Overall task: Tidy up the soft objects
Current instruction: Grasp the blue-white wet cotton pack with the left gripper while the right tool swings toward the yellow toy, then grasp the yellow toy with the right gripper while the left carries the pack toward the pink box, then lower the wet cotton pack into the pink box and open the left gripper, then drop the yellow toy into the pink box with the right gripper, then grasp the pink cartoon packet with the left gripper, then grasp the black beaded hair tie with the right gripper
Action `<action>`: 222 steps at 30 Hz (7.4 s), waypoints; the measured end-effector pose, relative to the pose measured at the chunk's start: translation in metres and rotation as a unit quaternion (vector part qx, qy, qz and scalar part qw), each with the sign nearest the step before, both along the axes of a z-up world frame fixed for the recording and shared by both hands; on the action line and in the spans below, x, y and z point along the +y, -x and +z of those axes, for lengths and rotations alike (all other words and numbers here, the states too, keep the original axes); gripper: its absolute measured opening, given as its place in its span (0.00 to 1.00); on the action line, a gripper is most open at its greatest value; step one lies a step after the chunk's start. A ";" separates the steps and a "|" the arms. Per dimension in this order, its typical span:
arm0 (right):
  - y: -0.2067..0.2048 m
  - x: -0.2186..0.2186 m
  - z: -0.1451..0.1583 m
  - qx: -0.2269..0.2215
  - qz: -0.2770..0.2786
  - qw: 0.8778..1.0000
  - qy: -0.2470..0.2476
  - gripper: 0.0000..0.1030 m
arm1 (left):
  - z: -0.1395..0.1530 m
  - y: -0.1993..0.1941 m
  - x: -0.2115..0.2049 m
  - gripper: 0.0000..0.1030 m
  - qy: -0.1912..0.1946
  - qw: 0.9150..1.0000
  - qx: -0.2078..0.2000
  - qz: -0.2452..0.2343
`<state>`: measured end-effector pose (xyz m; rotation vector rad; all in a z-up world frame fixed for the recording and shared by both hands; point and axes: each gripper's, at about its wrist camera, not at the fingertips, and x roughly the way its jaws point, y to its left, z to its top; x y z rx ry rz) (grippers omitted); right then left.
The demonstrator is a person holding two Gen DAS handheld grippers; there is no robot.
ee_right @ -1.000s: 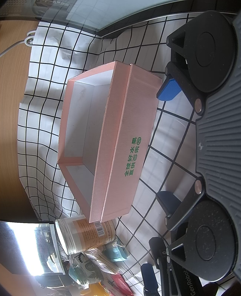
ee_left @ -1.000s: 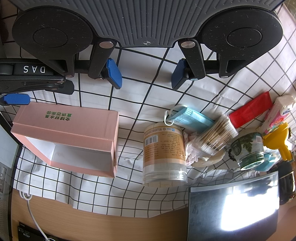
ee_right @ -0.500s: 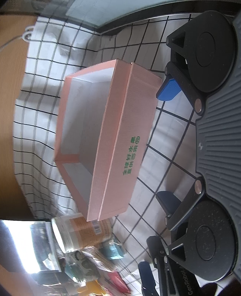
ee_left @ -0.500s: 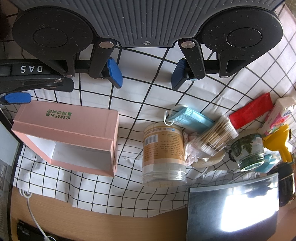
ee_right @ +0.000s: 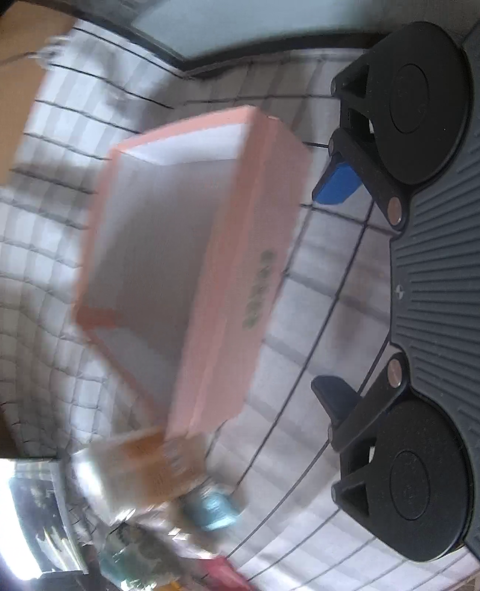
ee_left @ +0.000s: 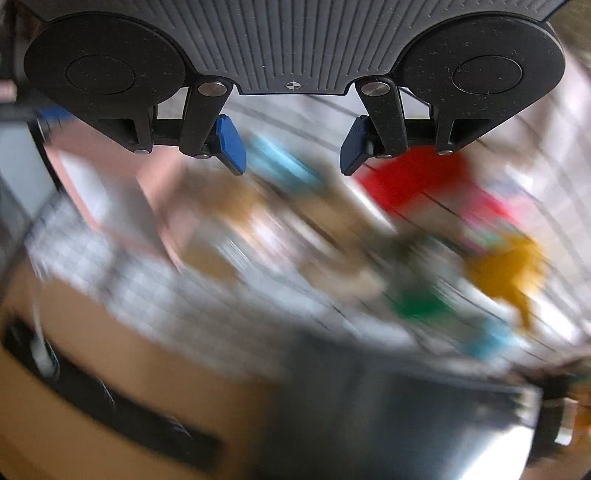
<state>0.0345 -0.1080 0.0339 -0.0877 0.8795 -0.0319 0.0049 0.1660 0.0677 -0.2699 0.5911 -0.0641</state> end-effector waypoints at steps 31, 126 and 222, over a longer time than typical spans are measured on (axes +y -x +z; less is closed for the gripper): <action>-0.142 0.265 0.228 -0.093 0.168 0.981 0.004 0.96 | 0.022 -0.264 0.321 0.59 0.160 0.961 0.178 0.136; -0.070 -0.091 0.176 -0.216 -0.138 0.964 -0.067 0.15 | -0.043 -0.182 -0.264 0.60 0.030 0.907 0.232 -0.351; -0.328 0.329 0.037 0.218 0.154 0.952 -0.147 0.06 | -0.005 -0.121 0.240 0.55 0.049 0.981 0.187 0.033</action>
